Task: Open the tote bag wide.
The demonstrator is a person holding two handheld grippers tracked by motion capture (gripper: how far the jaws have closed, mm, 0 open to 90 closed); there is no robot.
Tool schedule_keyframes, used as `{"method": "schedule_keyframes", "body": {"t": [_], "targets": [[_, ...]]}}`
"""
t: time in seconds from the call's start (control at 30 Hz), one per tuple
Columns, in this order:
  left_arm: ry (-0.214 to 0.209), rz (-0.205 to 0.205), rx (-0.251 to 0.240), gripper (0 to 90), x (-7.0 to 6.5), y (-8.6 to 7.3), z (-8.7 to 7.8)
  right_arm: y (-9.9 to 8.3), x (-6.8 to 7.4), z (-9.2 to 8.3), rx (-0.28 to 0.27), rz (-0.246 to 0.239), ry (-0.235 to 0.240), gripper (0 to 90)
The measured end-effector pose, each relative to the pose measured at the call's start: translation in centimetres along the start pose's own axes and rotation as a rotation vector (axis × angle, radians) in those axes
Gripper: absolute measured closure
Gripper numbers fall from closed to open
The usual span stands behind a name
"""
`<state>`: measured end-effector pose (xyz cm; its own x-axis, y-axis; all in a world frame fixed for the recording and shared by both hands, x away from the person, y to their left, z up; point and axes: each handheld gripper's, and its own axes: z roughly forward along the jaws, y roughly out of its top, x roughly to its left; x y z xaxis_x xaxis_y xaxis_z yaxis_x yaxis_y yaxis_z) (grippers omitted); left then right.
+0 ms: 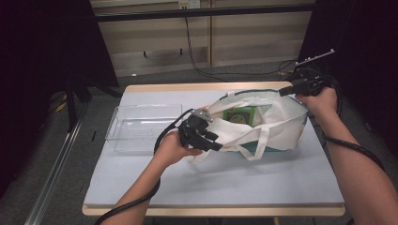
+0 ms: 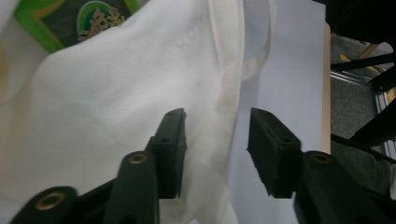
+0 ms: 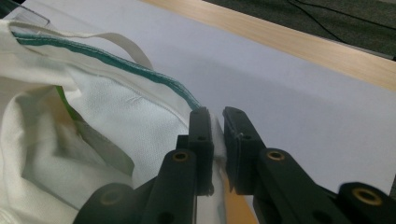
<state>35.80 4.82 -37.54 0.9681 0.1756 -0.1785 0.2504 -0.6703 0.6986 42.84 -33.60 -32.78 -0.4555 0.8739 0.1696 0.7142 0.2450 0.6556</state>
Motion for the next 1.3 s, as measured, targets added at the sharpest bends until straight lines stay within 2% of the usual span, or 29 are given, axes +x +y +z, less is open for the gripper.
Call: {"method": "schedule_keyframes", "body": {"t": [0.03, 0.1, 0.2, 0.23, 0.3, 0.37, 0.5, 0.57, 0.73, 0.83, 0.9, 0.93, 1.0, 1.07, 1.13, 1.3], "targets": [[-0.008, -0.003, -0.006, 62.4, -0.1, 0.1, 0.2, 0.0, 0.0, 0.0, -0.004, 0.004, 0.0, 81.6], [-0.005, 0.015, 0.012, 68.1, -0.1, 0.3, 0.5, 0.0, -0.1, 0.0, -0.001, 0.007, 0.005, 81.6], [-0.006, 0.017, 0.023, 76.8, -0.1, 0.4, 0.9, 0.0, -0.1, 0.0, -0.004, 0.006, 0.002, 81.6], [-0.018, 0.016, 0.027, 76.8, 0.0, 0.4, 1.1, 0.0, -0.1, 0.0, -0.004, 0.007, 0.0, 81.6], [-0.027, 0.027, 0.039, 86.9, 0.0, 0.4, 1.3, -0.1, -0.2, 0.0, -0.006, 0.01, 0.0, 81.7], [-0.047, 0.029, 0.051, 88.7, -0.1, 0.3, 1.5, -0.1, -0.2, 0.1, -0.005, 0.01, -0.004, 81.8], [-0.076, 0.028, 0.059, 89.5, -0.2, 0.1, 1.5, -0.2, -0.4, -0.1, -0.011, 0.017, -0.015, 81.9], [-0.096, 0.027, 0.057, 89.5, -0.4, -0.1, 1.3, -0.3, -0.7, -0.3, -0.039, 0.029, -0.037, 82.1], [-0.107, 0.026, 0.071, 89.5, -0.6, -0.5, 1.3, -0.7, -1.0, -0.1, -0.034, 0.043, -0.02, 82.1], [-0.111, 0.026, 0.071, 89.5, -0.4, -0.7, 1.5, -0.8, -1.0, 0.1, -0.033, 0.044, -0.027, 82.1], [-0.12, 0.009, 0.075, 89.5, -0.4, -1.1, 1.8, -0.9, -1.2, 0.2, -0.036, 0.048, -0.029, 82.1], [-0.123, 0.021, 0.082, 89.4, -0.3, -1.1, 1.8, -1.0, -1.2, 0.2, -0.035, 0.052, -0.029, 82.0], [-0.118, -0.002, 0.068, 89.2, -0.3, -1.2, 1.9, -1.1, -1.3, 0.3, -0.033, 0.055, -0.021, 82.0], [-0.116, 0.009, 0.071, 89.2, -0.2, -1.2, 1.9, -1.2, -1.3, 0.4, -0.034, 0.051, -0.019, 82.0], [-0.139, 0.008, 0.095, 89.2, -0.1, -1.1, 1.8, -1.3, -1.3, 0.5, -0.033, 0.053, -0.019, 82.0], [-0.144, 0.009, 0.099, 89.2, -0.2, -1.1, 1.9, -1.4, -1.3, 0.6, -0.032, 0.054, -0.015, 82.0]]}}
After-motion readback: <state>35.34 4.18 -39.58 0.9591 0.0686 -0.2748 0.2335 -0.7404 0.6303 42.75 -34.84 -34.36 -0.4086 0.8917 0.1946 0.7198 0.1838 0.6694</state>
